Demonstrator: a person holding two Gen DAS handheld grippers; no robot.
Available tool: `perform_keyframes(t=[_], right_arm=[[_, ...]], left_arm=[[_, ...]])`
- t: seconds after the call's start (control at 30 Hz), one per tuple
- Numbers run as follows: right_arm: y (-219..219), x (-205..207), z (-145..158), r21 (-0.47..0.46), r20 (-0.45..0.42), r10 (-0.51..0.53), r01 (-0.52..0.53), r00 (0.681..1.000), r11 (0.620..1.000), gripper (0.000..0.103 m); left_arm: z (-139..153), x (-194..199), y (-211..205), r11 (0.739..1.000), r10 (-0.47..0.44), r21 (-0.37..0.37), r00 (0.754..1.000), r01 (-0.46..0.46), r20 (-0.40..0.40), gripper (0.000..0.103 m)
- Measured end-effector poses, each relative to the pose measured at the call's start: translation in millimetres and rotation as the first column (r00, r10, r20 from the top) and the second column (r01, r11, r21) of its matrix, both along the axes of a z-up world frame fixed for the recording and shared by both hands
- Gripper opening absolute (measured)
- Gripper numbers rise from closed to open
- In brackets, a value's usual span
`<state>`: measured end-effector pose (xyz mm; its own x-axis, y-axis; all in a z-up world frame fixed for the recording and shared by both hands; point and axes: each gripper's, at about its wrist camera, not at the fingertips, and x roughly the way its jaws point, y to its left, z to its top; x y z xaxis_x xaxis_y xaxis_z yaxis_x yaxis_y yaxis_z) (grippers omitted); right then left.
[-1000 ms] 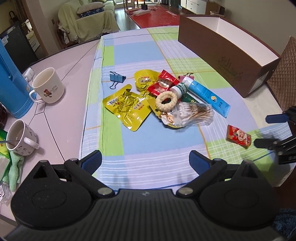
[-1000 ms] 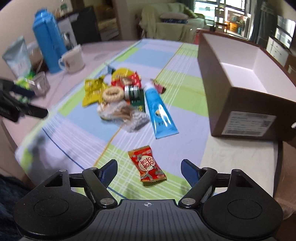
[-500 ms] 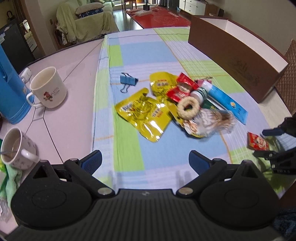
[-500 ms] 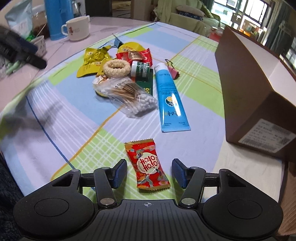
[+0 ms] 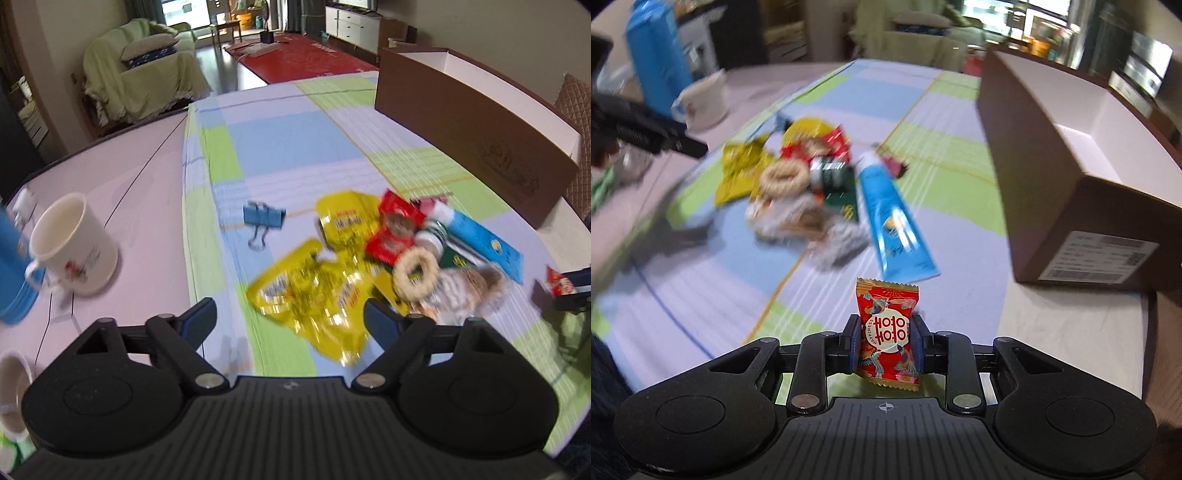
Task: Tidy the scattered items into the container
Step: 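Lift the red candy packet with the right gripper while the left gripper grasps the blue binder clip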
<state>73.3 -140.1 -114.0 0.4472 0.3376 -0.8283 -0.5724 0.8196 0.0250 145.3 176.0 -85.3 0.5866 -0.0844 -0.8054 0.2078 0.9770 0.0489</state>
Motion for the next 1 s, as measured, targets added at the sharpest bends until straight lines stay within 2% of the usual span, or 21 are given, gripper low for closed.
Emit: perform_keyframes(t=[0.1, 0.17, 0.23, 0.4, 0.5, 0.57, 0.7, 0.8, 0.87, 1.0], right_arm=[[-2, 7, 9, 0.036, -0.008, -0.044, 0.045, 0.999, 0.998, 0.027], [-3, 11, 12, 0.055, -0.023, -0.071, 0.072, 0.997, 0.996, 0.027], [-4, 15, 15, 0.064, -0.035, -0.094, 0.096, 0.995, 0.993, 0.027], [-8, 21, 17, 0.068, -0.06, -0.144, 0.148, 0.988, 0.987, 0.027], [-10, 23, 16, 0.064, -0.071, -0.175, 0.18, 0.982, 0.982, 0.027], [-12, 24, 16, 0.062, -0.08, -0.194, 0.199, 0.978, 0.978, 0.027], [-16, 24, 17, 0.055, -0.095, -0.225, 0.231, 0.97, 0.971, 0.027], [-19, 24, 18, 0.049, -0.1, -0.247, 0.252, 0.964, 0.966, 0.027], [-21, 24, 18, 0.045, -0.102, -0.256, 0.262, 0.961, 0.964, 0.027], [-22, 23, 20, 0.045, -0.103, -0.265, 0.271, 0.959, 0.962, 0.027]], left_arm=[[-5, 22, 4, 0.999, -0.032, -0.001, 0.999, 0.032, 0.019, 0.08], [-9, 37, 7, 0.998, -0.055, -0.002, 0.998, 0.055, 0.026, 0.075], [-14, 53, 12, 0.997, -0.074, -0.001, 0.997, 0.074, 0.026, 0.075], [-27, 87, 20, 0.993, -0.118, -0.001, 0.993, 0.118, 0.011, 0.072], [-38, 103, 25, 0.991, -0.134, -0.02, 0.991, 0.134, -0.01, 0.064], [-43, 112, 27, 0.989, -0.145, -0.038, 0.989, 0.144, -0.021, 0.057], [-52, 125, 29, 0.985, -0.167, -0.058, 0.985, 0.165, -0.03, 0.057], [-58, 132, 30, 0.981, -0.185, -0.074, 0.982, 0.182, -0.04, 0.052], [-61, 135, 30, 0.979, -0.194, -0.079, 0.98, 0.19, -0.048, 0.039], [-60, 135, 30, 0.974, -0.215, -0.084, 0.976, 0.211, -0.036, 0.034]])
